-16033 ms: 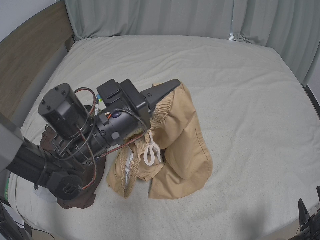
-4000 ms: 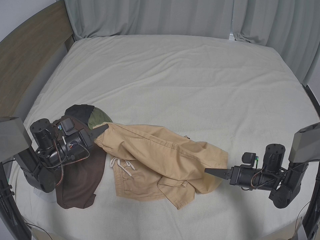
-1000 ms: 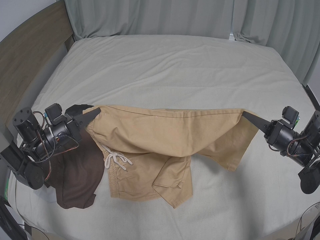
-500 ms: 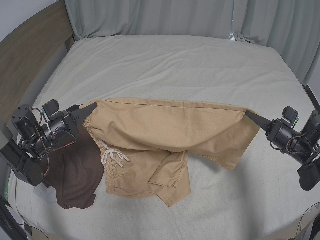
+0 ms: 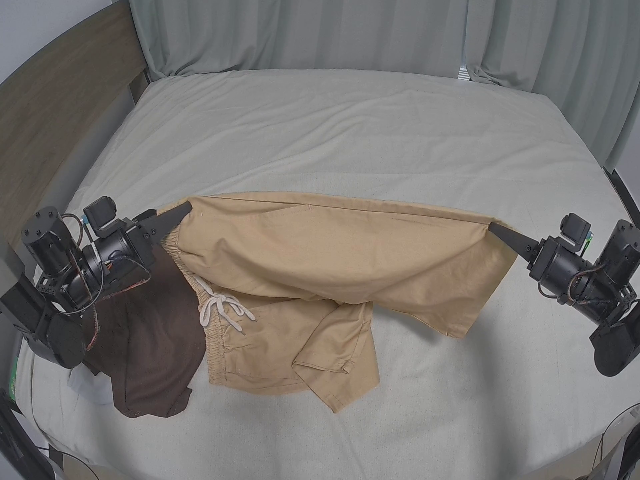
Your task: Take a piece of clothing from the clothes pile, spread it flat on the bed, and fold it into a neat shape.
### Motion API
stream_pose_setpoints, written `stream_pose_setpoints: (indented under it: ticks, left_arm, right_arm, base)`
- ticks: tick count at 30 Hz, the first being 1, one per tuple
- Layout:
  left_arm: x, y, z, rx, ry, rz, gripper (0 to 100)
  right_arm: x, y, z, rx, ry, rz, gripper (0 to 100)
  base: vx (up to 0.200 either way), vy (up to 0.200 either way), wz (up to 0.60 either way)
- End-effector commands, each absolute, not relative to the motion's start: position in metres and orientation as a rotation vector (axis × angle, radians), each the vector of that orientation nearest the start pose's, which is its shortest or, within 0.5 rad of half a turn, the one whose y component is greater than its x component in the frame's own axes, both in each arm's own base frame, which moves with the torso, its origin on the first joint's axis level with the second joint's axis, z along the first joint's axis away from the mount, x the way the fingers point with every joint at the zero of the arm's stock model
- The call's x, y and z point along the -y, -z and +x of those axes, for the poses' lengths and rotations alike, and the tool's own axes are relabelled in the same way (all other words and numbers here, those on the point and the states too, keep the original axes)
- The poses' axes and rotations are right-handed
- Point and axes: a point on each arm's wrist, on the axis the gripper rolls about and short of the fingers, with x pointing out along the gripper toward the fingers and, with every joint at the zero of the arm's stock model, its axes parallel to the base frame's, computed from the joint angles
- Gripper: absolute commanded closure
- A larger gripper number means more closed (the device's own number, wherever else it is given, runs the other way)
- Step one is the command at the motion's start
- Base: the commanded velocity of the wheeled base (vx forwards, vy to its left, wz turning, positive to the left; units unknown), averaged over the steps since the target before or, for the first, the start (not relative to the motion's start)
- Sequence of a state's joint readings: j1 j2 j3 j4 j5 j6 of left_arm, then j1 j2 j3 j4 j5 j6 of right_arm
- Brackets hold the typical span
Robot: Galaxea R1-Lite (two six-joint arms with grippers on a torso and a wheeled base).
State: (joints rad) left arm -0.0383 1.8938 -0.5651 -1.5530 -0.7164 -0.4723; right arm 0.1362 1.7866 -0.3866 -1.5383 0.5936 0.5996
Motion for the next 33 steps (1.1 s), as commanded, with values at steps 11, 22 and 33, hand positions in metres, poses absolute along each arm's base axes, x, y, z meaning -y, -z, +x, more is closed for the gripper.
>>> stream_pose_setpoints:
  ticks: [11, 22, 33]
  left_arm:
    - [0.021, -0.151, 0.307, 0.029, 0.767, -0.374, 100]
    - [0.021, -0.147, 0.314, 0.024, 0.763, -0.377, 100]
    - [0.023, -0.125, 0.345, 0.011, 0.698, -0.398, 100]
  right_arm:
    - [-0.046, -0.144, 0.267, -0.089, -0.731, 0.542, 100]
    - [-0.051, -0.13, 0.293, -0.088, -0.728, 0.477, 100]
    - [-0.054, -0.124, 0.341, -0.031, -0.727, 0.469, 100]
  base:
    - [0.0, 0.0, 0.0]
    - [0.0, 0.0, 0.0]
    - [0.0, 0.0, 0.0]
